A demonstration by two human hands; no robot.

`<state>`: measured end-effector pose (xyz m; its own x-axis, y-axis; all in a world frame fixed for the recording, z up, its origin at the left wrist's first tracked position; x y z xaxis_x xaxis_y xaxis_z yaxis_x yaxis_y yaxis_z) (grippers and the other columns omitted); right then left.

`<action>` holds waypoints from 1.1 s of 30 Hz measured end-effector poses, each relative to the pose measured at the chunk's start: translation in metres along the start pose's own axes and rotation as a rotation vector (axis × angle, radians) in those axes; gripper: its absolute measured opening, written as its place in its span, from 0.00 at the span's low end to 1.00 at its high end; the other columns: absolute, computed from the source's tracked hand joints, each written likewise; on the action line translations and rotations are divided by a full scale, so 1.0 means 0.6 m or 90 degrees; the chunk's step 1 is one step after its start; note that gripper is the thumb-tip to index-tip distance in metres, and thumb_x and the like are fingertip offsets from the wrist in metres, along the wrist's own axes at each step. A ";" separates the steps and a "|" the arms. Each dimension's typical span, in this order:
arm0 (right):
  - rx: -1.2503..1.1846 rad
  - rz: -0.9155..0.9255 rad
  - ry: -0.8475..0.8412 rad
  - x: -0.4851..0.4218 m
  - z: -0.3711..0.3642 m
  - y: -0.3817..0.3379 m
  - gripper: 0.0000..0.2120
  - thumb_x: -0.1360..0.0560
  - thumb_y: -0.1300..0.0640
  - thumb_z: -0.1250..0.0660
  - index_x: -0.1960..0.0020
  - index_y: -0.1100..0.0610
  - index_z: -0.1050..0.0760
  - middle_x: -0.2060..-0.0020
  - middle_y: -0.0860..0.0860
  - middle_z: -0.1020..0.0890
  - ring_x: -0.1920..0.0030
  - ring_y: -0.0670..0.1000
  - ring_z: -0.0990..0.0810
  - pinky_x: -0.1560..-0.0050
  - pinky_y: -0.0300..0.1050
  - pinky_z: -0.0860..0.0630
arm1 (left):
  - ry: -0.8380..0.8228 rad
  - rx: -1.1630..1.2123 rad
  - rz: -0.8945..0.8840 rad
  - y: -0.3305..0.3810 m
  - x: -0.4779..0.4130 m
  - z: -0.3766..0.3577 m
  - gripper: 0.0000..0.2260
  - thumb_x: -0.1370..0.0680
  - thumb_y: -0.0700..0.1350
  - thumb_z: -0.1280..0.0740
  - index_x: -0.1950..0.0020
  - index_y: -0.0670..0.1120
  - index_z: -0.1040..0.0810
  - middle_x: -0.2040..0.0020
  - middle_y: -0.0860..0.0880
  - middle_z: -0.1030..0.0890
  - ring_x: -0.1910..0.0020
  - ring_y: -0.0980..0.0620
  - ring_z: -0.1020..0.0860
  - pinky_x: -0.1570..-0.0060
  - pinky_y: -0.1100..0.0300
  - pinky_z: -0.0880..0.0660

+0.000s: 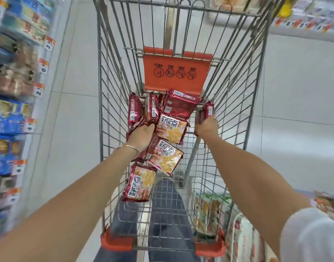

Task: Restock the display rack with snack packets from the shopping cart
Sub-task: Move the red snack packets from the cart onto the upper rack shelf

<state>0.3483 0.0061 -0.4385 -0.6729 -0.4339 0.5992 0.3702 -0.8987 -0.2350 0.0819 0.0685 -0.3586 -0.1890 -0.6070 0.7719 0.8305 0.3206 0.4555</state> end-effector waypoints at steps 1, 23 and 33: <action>-0.002 -0.006 0.007 -0.008 -0.006 0.004 0.38 0.24 0.58 0.32 0.22 0.62 0.49 0.37 0.62 0.26 0.36 0.62 0.26 0.38 0.56 0.25 | -0.005 -0.001 0.002 -0.004 -0.002 -0.004 0.18 0.14 0.53 0.50 0.55 0.43 0.30 0.53 0.40 0.25 0.53 0.46 0.26 0.52 0.50 0.33; 0.144 0.701 0.289 0.365 0.131 -0.039 0.14 0.34 0.66 0.21 0.49 0.62 0.15 0.54 0.56 0.15 0.59 0.57 0.15 0.69 0.51 0.17 | -0.260 0.356 0.127 0.061 0.144 0.027 0.26 0.22 0.58 0.31 0.29 0.46 0.31 0.37 0.47 0.25 0.42 0.44 0.19 0.51 0.47 0.17; -0.107 0.419 -0.119 0.337 0.132 -0.144 0.50 0.30 0.58 0.24 0.19 0.50 0.51 0.24 0.53 0.35 0.29 0.53 0.30 0.30 0.51 0.31 | -0.189 -0.092 -0.192 0.124 0.137 0.081 0.47 0.35 0.29 0.23 0.23 0.54 0.39 0.29 0.45 0.31 0.60 0.52 0.22 0.58 0.55 0.20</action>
<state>0.2307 0.0011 -0.2362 -0.2153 -0.8864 0.4097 0.5486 -0.4569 -0.7002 0.1026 0.0779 -0.2395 -0.5592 -0.4158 0.7173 0.7756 0.0433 0.6297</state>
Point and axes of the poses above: each hand's wrist, its own x-axis away from the middle knuckle, its own z-axis out of the back of the hand, y = z × x, the point moved 7 cm from there along -x, towards the middle knuckle
